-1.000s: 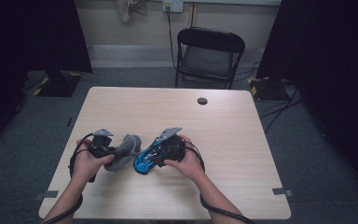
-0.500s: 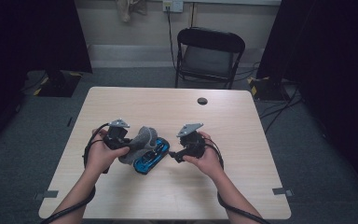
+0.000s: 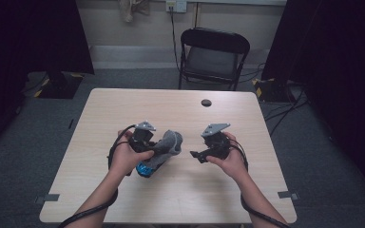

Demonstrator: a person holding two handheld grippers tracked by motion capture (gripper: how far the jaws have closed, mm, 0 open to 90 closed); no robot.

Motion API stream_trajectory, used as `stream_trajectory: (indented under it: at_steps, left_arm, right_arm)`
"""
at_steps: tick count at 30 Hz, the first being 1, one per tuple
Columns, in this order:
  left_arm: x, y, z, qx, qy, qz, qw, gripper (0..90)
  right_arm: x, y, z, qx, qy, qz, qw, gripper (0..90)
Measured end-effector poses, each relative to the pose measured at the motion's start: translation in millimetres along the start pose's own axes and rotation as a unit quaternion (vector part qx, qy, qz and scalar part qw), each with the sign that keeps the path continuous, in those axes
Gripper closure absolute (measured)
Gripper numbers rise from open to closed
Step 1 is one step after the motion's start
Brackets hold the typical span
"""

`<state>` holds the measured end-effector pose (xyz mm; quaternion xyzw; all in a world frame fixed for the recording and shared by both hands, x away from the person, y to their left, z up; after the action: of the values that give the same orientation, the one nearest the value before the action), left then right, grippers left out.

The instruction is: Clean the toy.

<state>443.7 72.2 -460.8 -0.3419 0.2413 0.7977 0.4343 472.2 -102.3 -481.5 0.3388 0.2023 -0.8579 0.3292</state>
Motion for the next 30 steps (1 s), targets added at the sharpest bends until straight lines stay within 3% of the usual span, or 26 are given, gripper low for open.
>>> stream_trajectory:
  at_steps: [8, 15, 19, 30]
  left_arm:
    - [-5.8, 16.9, -30.7, 0.02, -0.005, -0.007, 0.9998, 70.3]
    - [-14.5, 31.3, -63.9, 0.029, -0.015, -0.033, 0.9989, 70.3]
    - [-18.8, 35.6, -82.4, 0.036, -0.024, -0.037, 0.9984, 70.3]
    - [-31.6, 52.5, -126.8, 0.064, -0.03, -0.057, 0.9958, 70.1]
  right_arm:
    - [11.3, 23.1, 17.6, 0.014, 0.0, -0.002, 0.9999, 15.9]
    - [21.6, 35.6, 27.9, 0.019, -0.002, -0.007, 0.9998, 15.8]
    - [28.2, 44.8, 36.5, 0.024, -0.003, -0.01, 0.9997, 15.2]
    - [48.5, 73.5, 56.1, 0.039, 0.007, -0.042, 0.9983, 15.4]
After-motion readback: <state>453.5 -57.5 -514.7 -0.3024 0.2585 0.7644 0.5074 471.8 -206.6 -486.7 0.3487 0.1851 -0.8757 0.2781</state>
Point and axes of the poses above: each handheld gripper's, and its own axes: z roughly backward along the jaws, x roughly out of its underside, y roughly to its right, the point moved 8 cm from there along -z, roughly forward along the jaws, and after that the axes turned 14 degrees about -z, right-handed, at the moved point
